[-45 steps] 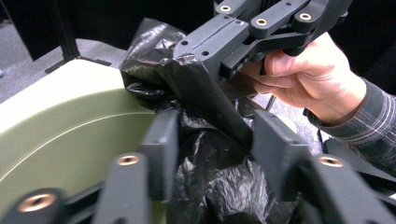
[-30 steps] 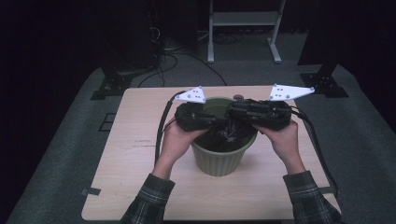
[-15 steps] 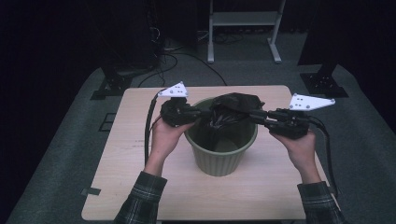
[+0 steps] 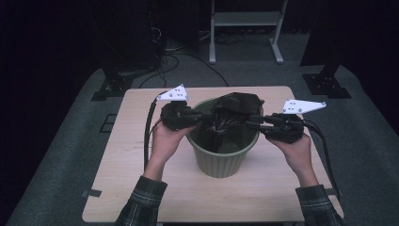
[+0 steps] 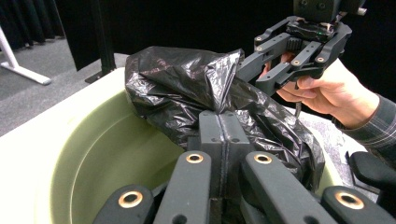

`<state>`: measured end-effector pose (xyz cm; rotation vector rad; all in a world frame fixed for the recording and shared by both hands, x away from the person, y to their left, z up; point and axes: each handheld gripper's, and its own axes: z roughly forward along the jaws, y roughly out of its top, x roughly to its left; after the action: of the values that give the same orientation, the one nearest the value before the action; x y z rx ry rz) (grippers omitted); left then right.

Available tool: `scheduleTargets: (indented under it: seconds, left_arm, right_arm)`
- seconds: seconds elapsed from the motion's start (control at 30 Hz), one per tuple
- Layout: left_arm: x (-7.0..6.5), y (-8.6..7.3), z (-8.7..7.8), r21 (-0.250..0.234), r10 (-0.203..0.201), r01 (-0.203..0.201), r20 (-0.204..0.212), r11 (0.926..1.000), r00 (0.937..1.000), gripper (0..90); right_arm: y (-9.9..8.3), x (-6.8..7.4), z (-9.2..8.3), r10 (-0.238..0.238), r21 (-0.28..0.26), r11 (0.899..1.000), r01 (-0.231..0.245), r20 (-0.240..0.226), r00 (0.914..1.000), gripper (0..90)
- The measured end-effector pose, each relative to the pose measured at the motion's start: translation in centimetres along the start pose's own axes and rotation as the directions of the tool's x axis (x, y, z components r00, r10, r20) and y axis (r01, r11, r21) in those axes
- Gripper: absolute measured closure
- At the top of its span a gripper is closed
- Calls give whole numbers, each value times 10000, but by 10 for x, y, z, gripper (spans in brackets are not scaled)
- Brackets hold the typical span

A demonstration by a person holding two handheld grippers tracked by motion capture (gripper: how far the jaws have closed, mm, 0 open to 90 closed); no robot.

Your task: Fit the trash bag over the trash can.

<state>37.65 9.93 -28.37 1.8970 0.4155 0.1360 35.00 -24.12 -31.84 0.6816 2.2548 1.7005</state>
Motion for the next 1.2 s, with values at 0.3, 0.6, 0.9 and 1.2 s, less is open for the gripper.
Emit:
scheduleTargets:
  seconds: [0.3,0.6,0.9,1.2]
  left_arm:
    - [-3,0,-2,-100,44,-43,72,9999,10000,896]
    - [-3,-1,-5,-144,14,-12,191,9999,9998,896]
    - [-13,0,4,-24,171,-170,553,9999,9983,896]
    - [-17,0,11,199,316,-333,810,9992,9962,896]
  right_arm:
    - [-1,-4,3,225,146,9996,-225,-44,9997,649]
    - [-2,-8,4,518,9,9987,-518,-263,9983,629]
    - [-1,-10,9,1063,-117,9941,-1077,-859,9906,548]
    - [3,-3,13,504,-258,9983,-524,-721,9961,751]
